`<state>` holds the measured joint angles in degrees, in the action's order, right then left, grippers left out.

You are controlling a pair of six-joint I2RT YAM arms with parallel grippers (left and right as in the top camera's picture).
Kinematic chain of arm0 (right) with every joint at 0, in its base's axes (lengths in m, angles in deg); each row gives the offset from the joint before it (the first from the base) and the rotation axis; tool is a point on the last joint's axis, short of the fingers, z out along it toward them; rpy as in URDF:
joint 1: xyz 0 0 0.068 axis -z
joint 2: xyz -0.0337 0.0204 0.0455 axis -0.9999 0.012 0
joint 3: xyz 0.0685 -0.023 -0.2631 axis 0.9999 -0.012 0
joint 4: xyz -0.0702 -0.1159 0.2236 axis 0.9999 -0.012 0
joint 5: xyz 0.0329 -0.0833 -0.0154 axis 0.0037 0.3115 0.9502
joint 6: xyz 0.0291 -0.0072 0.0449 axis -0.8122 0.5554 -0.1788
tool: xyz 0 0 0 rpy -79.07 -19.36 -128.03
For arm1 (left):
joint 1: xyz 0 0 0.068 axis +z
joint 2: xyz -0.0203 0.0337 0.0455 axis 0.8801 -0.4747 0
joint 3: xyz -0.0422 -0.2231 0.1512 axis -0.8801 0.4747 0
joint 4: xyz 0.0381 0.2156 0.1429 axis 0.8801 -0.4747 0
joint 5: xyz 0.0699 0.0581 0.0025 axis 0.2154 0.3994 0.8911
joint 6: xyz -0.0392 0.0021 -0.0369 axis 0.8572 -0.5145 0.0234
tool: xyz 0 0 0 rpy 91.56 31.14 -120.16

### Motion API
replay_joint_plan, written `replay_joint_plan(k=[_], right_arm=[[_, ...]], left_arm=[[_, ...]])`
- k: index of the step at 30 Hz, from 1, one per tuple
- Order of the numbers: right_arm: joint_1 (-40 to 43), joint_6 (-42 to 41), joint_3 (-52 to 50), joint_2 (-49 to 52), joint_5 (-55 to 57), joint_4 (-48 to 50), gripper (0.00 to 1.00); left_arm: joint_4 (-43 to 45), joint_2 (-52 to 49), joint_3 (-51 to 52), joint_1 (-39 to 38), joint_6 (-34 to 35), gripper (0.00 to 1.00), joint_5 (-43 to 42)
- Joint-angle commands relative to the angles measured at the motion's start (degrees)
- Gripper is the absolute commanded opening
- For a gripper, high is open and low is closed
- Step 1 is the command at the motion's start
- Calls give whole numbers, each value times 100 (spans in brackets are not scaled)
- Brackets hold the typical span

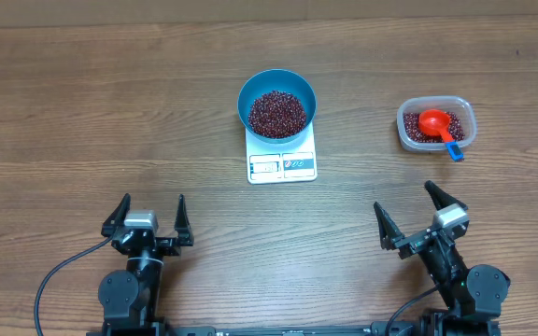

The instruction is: Scoop item into bowl and weigh 150g on scale

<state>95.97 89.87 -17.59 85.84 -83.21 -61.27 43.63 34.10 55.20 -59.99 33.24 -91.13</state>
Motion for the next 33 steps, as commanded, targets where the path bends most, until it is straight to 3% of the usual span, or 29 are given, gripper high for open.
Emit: replay_joint_plan(k=[1, 33], right_arm=[[-31, 20, -59, -55, -9, 11, 100], [-33, 28, -59, -55, 190, 17, 100]], left_arm=[[-13, 63, 22, 57, 57, 100, 0], [-13, 63, 22, 57, 57, 100, 0]])
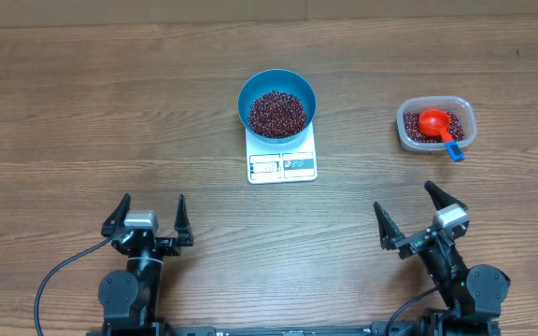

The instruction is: Scoop item into bowl and weigh 150g on scale

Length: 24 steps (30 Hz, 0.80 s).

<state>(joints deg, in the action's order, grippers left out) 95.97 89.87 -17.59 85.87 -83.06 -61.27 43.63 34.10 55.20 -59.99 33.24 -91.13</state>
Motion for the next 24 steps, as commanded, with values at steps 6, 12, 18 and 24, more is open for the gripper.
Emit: replay_joint_plan(k=[6, 12, 18, 24], right_arm=[[-33, 22, -59, -57, 973, -7, 100], [-35, -22, -59, -57, 1989, -85, 100], [-133, -118, -59, -57, 2087, -101, 100], [-481, -1010, -59, -57, 3117, -136, 100]], left_arm=[[-13, 63, 22, 57, 57, 100, 0], [-13, 63, 22, 57, 57, 99, 0], [-13, 63, 22, 57, 57, 100, 0], [-13, 63, 22, 57, 57, 99, 0]])
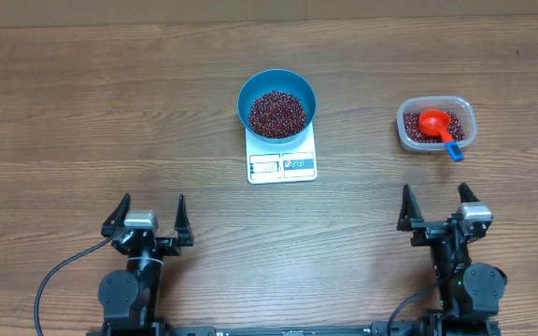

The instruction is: Scoop item into bowl and weigh 150g on scale

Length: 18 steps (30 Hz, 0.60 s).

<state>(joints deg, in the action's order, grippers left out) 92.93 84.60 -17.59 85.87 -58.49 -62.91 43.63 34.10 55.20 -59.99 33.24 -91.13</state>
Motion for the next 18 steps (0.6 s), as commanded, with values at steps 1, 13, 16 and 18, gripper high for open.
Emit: replay_joint_plan(k=[1, 13, 16, 18], right_arm=[[-223, -483, -59, -57, 697, 31, 100], [-522, 122, -59, -57, 155, 28, 100], [-522, 164, -59, -57, 109, 24, 100], [-522, 166, -59, -57, 133, 24, 100]], left_arm=[[-13, 63, 22, 57, 57, 100, 0], [-13, 63, 22, 57, 57, 100, 0], [-13, 63, 22, 57, 57, 100, 0], [-13, 63, 22, 57, 57, 100, 0]])
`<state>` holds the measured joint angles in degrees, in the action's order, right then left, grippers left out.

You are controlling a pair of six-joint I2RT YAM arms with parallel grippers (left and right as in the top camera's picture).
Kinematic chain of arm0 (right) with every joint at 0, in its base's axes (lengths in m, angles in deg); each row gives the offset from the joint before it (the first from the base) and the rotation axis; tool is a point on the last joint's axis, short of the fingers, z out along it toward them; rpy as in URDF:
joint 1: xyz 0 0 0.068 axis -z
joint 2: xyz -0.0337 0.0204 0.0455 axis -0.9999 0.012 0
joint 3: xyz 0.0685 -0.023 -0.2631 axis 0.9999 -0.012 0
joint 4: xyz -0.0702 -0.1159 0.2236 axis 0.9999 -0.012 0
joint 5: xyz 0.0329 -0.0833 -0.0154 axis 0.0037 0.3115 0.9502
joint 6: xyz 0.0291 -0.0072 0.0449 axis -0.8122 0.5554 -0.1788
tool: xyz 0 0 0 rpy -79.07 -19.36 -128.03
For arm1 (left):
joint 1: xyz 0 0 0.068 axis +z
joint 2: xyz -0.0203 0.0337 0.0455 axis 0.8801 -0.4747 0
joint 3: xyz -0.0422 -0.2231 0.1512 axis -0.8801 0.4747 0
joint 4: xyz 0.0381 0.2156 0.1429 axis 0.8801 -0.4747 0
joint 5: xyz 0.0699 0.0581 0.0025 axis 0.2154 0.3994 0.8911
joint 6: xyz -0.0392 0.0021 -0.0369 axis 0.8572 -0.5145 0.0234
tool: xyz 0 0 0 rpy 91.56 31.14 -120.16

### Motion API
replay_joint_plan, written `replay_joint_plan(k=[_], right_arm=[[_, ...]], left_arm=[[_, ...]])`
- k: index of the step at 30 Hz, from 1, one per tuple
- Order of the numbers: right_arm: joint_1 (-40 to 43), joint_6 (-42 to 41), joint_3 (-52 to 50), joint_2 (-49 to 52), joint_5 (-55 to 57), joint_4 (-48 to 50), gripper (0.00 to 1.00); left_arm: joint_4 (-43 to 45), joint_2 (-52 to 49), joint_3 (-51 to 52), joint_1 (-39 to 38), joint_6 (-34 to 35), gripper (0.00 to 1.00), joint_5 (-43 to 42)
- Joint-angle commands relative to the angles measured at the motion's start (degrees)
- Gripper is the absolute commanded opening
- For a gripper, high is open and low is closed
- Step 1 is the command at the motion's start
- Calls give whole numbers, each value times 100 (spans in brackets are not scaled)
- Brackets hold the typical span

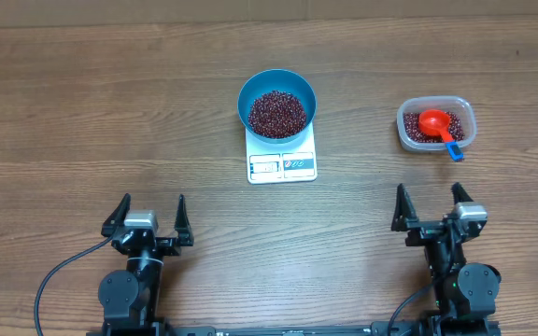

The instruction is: Scoop item into bowl and weigh 150g on scale

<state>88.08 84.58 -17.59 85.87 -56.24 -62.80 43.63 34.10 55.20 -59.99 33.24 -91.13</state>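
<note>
A blue bowl [277, 102] heaped with dark red beans stands on a small white scale [282, 161] at the table's middle back. To the right, a clear plastic tub [436, 124] of the same beans holds a red scoop [435, 122] with a blue-tipped handle resting over the tub's front rim. My left gripper [148, 211] is open near the front left, far from the scale. At the front right my right gripper [428, 203] is open too, pointing straight back, well short of the tub.
The wooden table [110, 112] runs wide on all sides of the scale. A paler strip borders its far edge. Both arm bases sit at the front edge, a black cable curling left of the left one.
My right gripper has shifted slightly to the left and a touch farther back, still open. The left arm, bowl, scale, tub and scoop are unchanged.
At the two oldest moments my right gripper stood open and angled to the left at the front right. By the last earlier moment it had turned straight and sat farther right. Now it is a little left of that. Nothing else has moved.
</note>
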Motion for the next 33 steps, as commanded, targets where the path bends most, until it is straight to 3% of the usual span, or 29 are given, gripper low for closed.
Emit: replay_joint_plan(k=[1, 33], right_arm=[[-37, 168, -59, -57, -74, 11, 100], [-37, 278, -59, -57, -127, 11, 100]], left_arm=[[-13, 63, 22, 57, 57, 99, 0], [-13, 63, 22, 57, 57, 99, 0]])
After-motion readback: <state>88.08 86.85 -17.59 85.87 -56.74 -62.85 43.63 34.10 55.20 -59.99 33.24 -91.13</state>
